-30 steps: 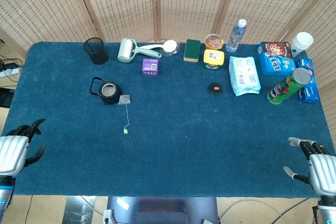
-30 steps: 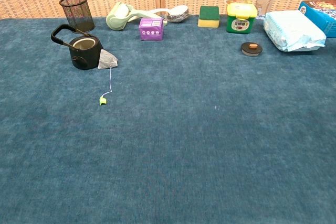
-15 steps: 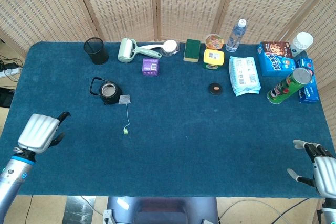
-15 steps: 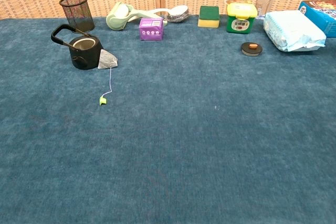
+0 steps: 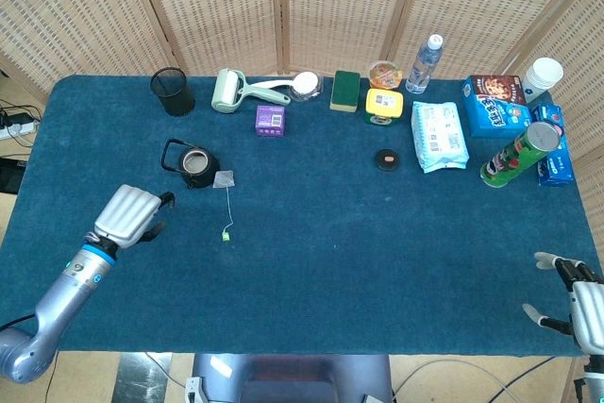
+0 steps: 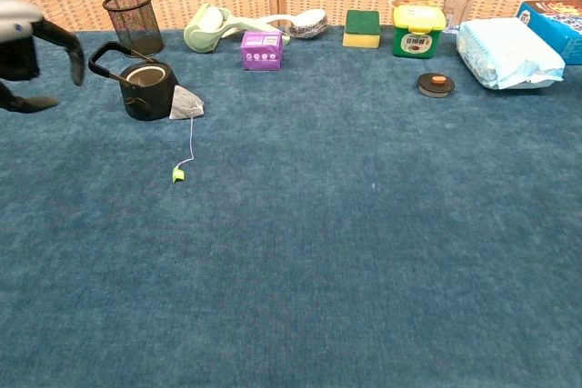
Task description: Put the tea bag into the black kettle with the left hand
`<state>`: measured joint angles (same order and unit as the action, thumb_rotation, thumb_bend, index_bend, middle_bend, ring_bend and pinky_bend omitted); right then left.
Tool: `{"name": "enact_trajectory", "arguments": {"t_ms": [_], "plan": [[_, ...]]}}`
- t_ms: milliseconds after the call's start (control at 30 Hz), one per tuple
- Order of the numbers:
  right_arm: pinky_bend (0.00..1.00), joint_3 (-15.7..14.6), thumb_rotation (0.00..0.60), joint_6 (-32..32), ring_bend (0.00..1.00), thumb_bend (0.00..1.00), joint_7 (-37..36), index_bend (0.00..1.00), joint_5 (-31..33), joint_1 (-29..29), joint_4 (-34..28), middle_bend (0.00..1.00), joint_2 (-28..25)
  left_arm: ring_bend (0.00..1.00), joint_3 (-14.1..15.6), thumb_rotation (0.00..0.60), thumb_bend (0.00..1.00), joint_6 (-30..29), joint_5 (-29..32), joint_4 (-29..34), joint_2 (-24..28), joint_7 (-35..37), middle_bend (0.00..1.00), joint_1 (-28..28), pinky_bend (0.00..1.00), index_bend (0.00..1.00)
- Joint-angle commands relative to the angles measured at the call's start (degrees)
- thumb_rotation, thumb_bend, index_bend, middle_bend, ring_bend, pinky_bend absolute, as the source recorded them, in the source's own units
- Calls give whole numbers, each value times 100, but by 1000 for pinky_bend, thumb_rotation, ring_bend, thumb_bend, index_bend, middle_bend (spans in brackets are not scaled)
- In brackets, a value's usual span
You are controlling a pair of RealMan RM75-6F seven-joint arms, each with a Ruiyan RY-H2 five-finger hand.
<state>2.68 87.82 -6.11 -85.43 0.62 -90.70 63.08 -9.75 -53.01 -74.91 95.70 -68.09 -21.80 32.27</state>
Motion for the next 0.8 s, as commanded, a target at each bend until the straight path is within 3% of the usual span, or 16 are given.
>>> {"name": "enact_trajectory", "arguments": {"t_ms": [33, 800], "plan": [[421, 8, 600, -2, 303, 99, -4, 262, 11, 1, 6, 366, -2, 980, -6, 600, 405, 208, 119, -171, -184, 60, 1000, 198, 898, 424], [420, 60, 600, -62, 303, 98, -155, 263, 199, 59, 138, 366, -12, 980, 255, 600, 400, 588, 161, -1269, -1336, 557, 1000, 772, 899, 505]]}}
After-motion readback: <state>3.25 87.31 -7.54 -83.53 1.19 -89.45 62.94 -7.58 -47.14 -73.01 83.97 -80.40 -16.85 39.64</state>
